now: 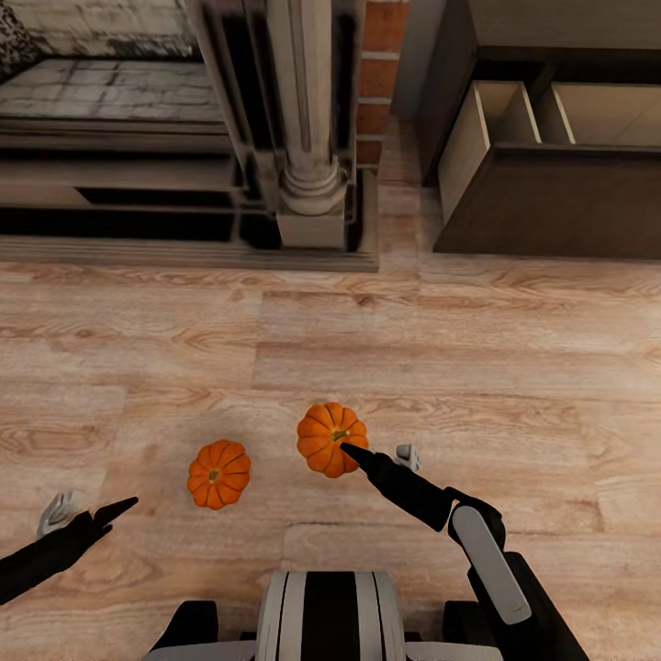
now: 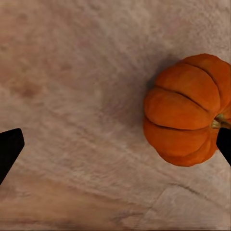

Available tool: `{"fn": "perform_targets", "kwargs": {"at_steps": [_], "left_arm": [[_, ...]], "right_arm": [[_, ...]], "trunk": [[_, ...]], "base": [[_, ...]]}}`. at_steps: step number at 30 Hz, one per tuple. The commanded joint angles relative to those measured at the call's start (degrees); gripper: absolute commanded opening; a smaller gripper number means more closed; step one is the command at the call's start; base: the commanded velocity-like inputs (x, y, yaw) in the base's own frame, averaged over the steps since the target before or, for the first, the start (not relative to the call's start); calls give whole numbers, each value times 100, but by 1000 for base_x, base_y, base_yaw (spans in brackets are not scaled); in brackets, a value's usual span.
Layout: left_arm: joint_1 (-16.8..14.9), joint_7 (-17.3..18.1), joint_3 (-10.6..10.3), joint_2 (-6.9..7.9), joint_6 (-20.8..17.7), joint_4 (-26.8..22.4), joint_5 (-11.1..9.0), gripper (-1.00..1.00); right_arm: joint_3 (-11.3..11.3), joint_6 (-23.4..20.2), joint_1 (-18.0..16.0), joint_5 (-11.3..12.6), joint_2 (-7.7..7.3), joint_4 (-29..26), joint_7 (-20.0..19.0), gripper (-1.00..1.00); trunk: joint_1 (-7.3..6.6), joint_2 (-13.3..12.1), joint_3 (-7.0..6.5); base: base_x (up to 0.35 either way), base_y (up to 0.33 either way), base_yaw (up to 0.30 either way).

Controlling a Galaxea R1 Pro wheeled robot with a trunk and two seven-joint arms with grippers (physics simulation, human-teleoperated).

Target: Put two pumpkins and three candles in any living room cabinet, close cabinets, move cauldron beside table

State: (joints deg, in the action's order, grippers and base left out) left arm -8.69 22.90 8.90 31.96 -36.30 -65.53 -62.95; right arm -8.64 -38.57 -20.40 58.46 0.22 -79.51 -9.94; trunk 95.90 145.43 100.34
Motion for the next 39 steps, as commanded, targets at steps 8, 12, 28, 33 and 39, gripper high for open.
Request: {"fn": "perform_targets", "kwargs": {"at_steps": [8,12,28,33,39], "left_arm": [[-1,982,-346,-20,420,-3,48,100],[-1,1147,-359,-28,500,-4,182,100],[-1,1246,-362,-280,827,31,446,100],[-1,1261,-362,-301,834,32,514,100],[-1,1334,-362,-304,835,32,514,100]], "right_arm": [[-402,-132,31,37,-15,-752,-264,-100],[-566,-161,28,45,-15,-972,-297,-100],[-974,-161,27,45,-2,-1031,-315,-100],[-989,-154,27,43,-4,-1031,-315,-100],[-998,-152,27,45,-3,-1031,-315,-100]], "trunk": [[0,0,0],[10,5,89],[51,27,443],[64,33,466],[80,41,466]], "base": [[0,0,0],[0,0,0],[0,0,0],[0,0,0],[0,0,0]]}}
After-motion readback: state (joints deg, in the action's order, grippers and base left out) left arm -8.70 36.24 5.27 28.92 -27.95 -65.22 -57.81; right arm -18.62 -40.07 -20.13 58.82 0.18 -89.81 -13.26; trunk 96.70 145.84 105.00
